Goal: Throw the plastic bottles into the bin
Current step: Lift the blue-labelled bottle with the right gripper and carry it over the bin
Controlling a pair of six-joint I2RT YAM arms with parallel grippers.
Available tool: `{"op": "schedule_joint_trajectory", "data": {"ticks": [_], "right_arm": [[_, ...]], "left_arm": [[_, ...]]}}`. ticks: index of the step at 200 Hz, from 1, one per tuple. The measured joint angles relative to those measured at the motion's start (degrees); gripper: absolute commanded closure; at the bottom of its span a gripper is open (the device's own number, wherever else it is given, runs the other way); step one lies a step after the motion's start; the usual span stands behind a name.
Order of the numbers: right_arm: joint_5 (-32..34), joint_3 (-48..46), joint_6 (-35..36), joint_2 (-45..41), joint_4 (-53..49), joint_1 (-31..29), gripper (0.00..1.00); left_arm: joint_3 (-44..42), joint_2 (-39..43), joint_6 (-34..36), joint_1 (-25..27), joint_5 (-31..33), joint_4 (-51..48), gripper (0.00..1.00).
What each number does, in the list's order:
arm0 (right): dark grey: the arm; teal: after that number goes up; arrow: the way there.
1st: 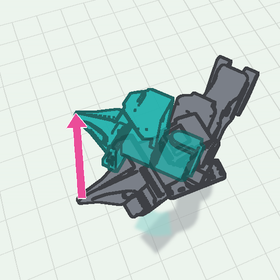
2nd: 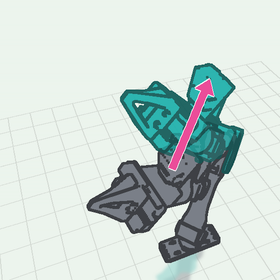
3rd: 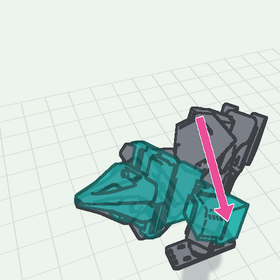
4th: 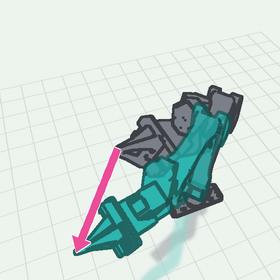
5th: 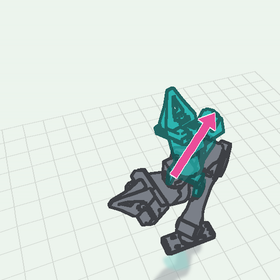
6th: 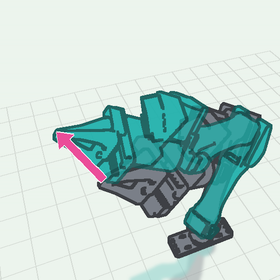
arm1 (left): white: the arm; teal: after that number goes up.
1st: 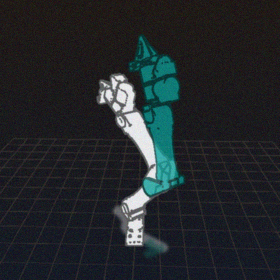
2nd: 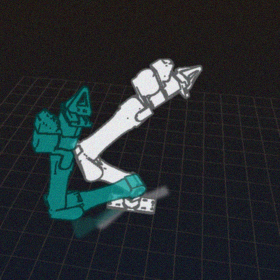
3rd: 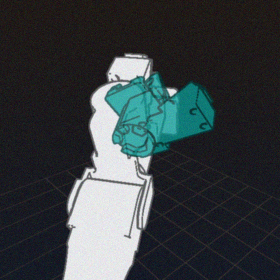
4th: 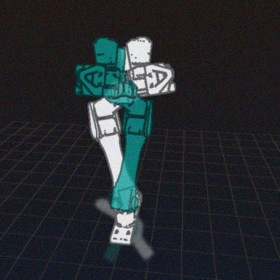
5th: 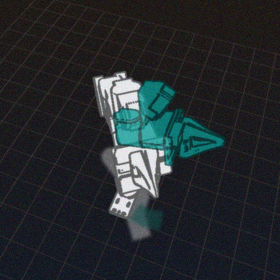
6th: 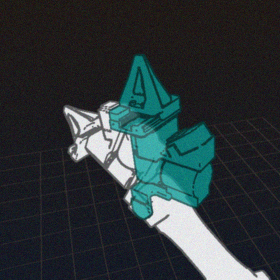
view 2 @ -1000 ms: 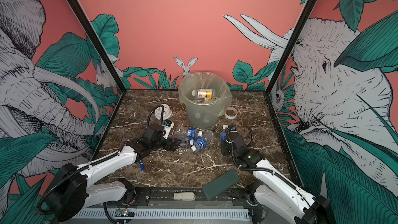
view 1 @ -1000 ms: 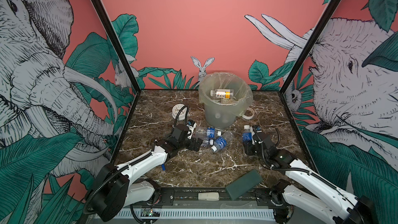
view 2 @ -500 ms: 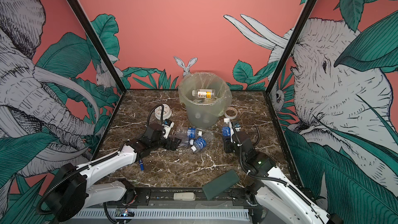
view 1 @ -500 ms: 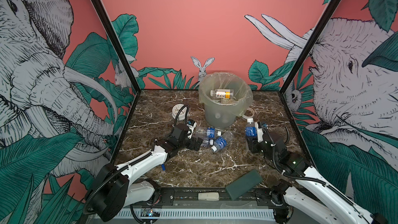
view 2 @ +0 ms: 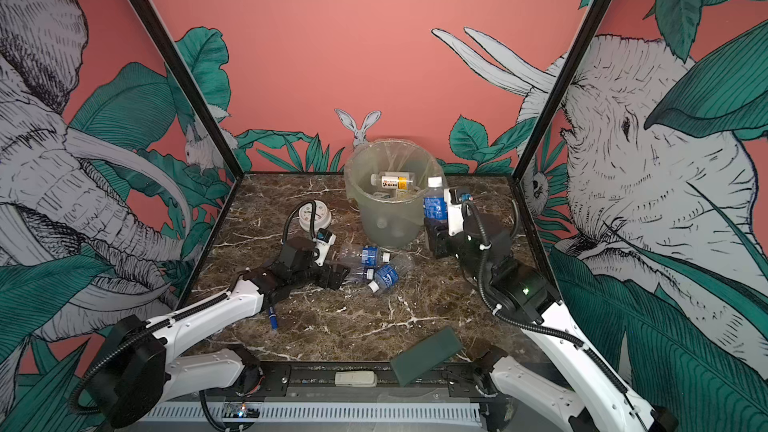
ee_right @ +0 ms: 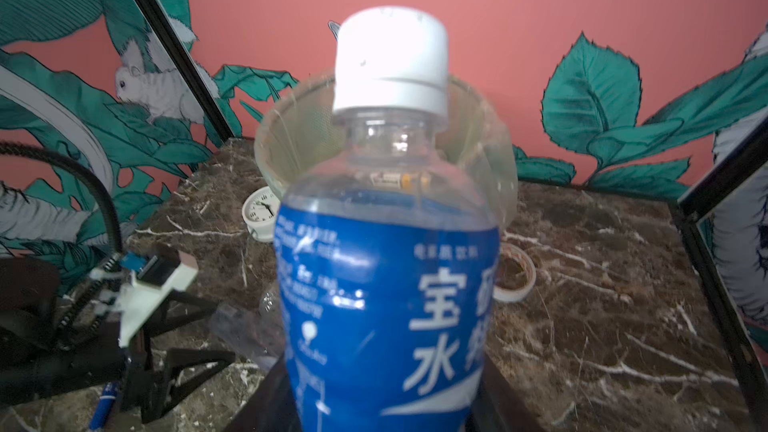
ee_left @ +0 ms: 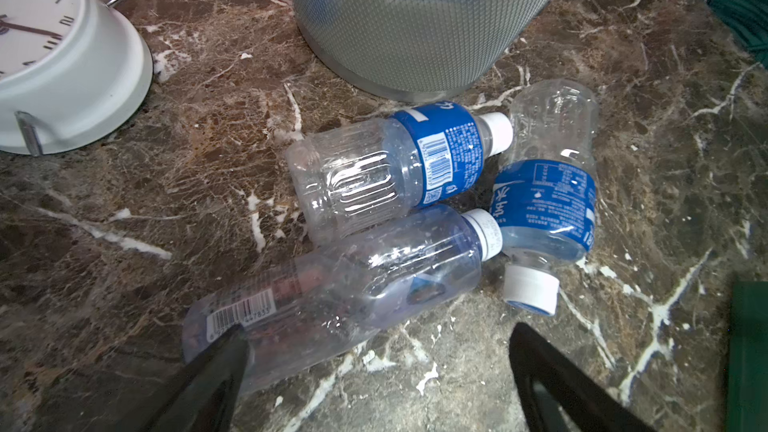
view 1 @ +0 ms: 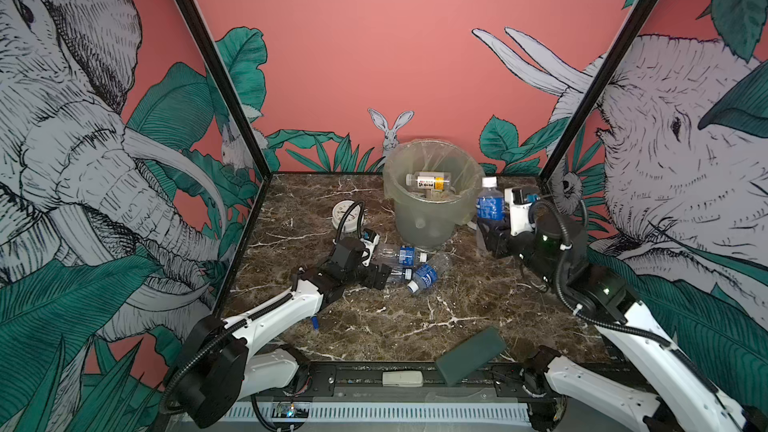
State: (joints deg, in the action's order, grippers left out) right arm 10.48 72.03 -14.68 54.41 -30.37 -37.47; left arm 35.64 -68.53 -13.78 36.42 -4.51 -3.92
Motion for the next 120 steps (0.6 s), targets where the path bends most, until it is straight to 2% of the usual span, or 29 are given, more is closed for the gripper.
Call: {"op": "schedule_joint_trajectory", "data": {"ticks": [24,31,37,41,44,48,65,82,102,120], "right_arm": [[-1.68,15.82,1.88,12.26,0.33,0.37,0.48],[-2.45,20.46,2.12,16.44,0.37,0.85,0.45],[-3.21,24.24,2.29,20.11,0.42,1.31,0.35],[-3.67,26.95,2.1,23.02,0.35,1.73,0.22],[-3.67,28.85,2.45,24.74,0.17,2.01,0.06],[-3.72,31.19,2.43,27.32,-0.24,2.34,0.01],[-1.95,40.92,2.84,37.68,-2.36,3.56,0.01],[1.05,44.68,3.17,43.45,-4.83,4.17,0.01],[2.73,44.81,3.56,44.46,-7.78,4.52,0.01],[2.97,44.0,3.69,42.07,-8.0,4.61,0.01]], "left_arm": [[0.0,-0.09,-0.02,0.0,-0.5,0.31,0.02],[0.0,-0.15,-0.07,0.0,-0.66,0.57,0.02],[0.0,-0.2,-0.13,0.0,-0.76,0.74,0.02],[0.0,-0.2,-0.17,0.0,-0.85,0.83,0.02],[0.0,-0.22,-0.17,0.0,-0.9,0.87,0.02],[0.0,-0.24,-0.2,0.0,-0.94,0.94,0.02],[0.0,-0.24,-0.35,0.0,-1.11,1.01,0.02],[0.0,-0.24,-0.61,0.0,-1.27,0.96,0.02],[0.0,0.02,-0.94,0.0,-1.66,0.87,0.02],[0.0,0.55,-1.2,0.0,-1.95,0.76,0.02]]}}
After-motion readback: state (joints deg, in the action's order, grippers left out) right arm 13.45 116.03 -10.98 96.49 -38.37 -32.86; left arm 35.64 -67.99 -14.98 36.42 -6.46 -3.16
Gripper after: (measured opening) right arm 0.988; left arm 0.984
